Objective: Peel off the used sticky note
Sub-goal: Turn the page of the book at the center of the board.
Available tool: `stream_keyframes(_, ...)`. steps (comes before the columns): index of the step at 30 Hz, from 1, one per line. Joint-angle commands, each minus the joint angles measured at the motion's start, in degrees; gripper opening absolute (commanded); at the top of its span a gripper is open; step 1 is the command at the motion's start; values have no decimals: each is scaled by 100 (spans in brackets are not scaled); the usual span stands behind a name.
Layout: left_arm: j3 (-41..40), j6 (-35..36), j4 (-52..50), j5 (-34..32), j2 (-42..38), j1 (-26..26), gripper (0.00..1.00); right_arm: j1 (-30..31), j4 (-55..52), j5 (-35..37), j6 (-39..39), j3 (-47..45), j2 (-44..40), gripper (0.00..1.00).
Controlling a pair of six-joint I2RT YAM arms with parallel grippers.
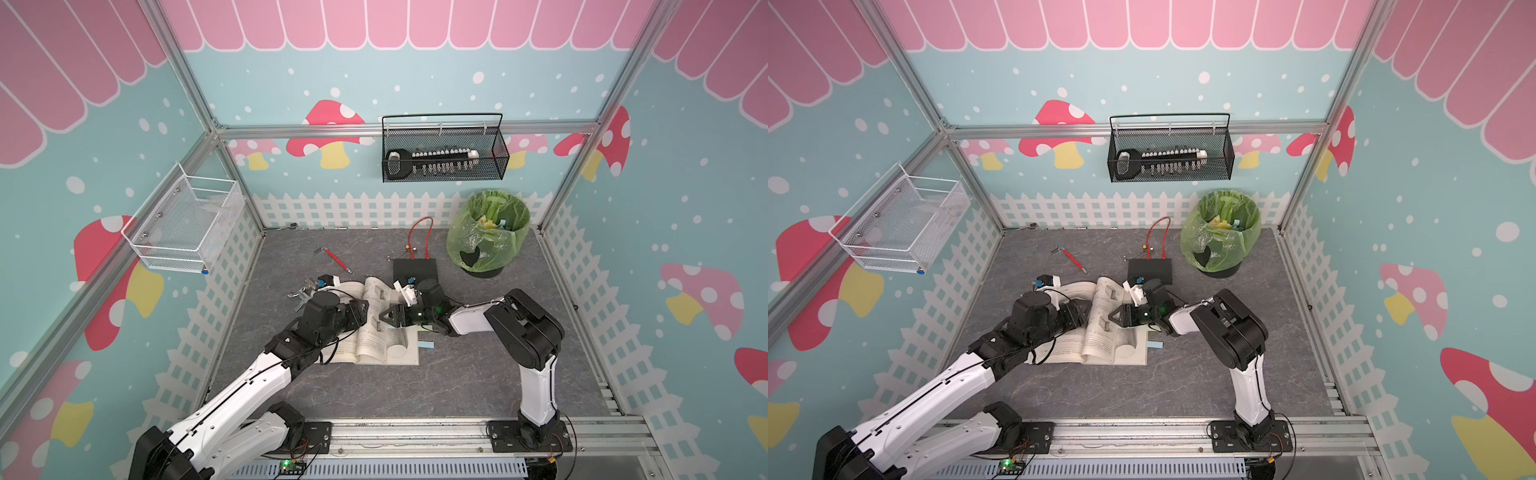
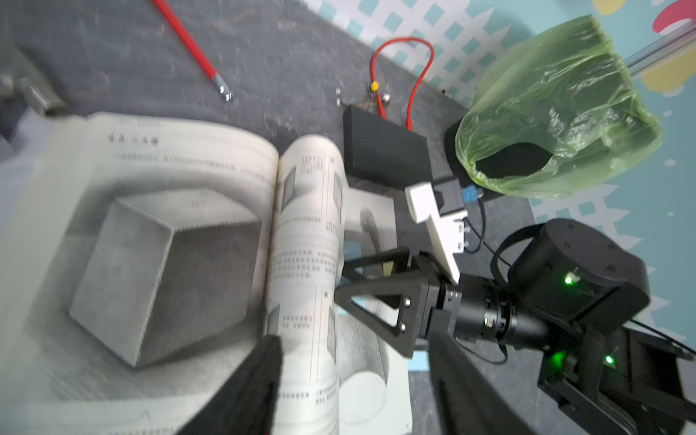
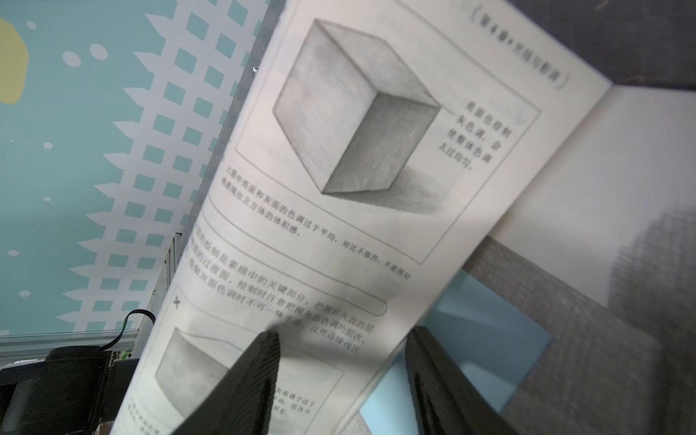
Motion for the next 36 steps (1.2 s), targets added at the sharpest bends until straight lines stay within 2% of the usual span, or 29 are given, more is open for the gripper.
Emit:
stream_keyframes(1,-360,-481,-766,234,-227,-187,0,76,59,-98,102,29,223,59)
stream_keyframes(7,-703,-996,-1373,155,-815,-786,0,71,59,-113,111,136,247,59)
stream_keyframes(8,-712,-1107,-1433,67,-893,-993,3,70,67,-115,111,144,266,59)
stream_keyframes(10,-713,-1310,-1549,-36,-977,-1329,21,68,73,-116,112,162,287,59)
stream_keyframes(11,-734,-1421,-1609,-78,-990,-1455,25,74,68,-111,110,173,310,60)
stream_keyframes(13,-828,-1672,-1642,-154,-994,-1718,30,71,77,-115,119,180,337,59)
stream_keyframes(17,-1054,-2174,-1660,-521,-921,-2248,34,70,129,-118,170,171,357,59)
stream_keyframes(25,-1178,-2798,-1635,-1322,-491,-2578,39,75,139,-80,195,119,351,59)
stream_keyframes(32,-1640,-3130,-956,-1890,-895,-2613,39,67,150,-102,217,148,365,59)
stream_keyframes(36,-1884,-3266,-704,-2141,-1023,-2617,43,74,156,-114,217,137,373,60)
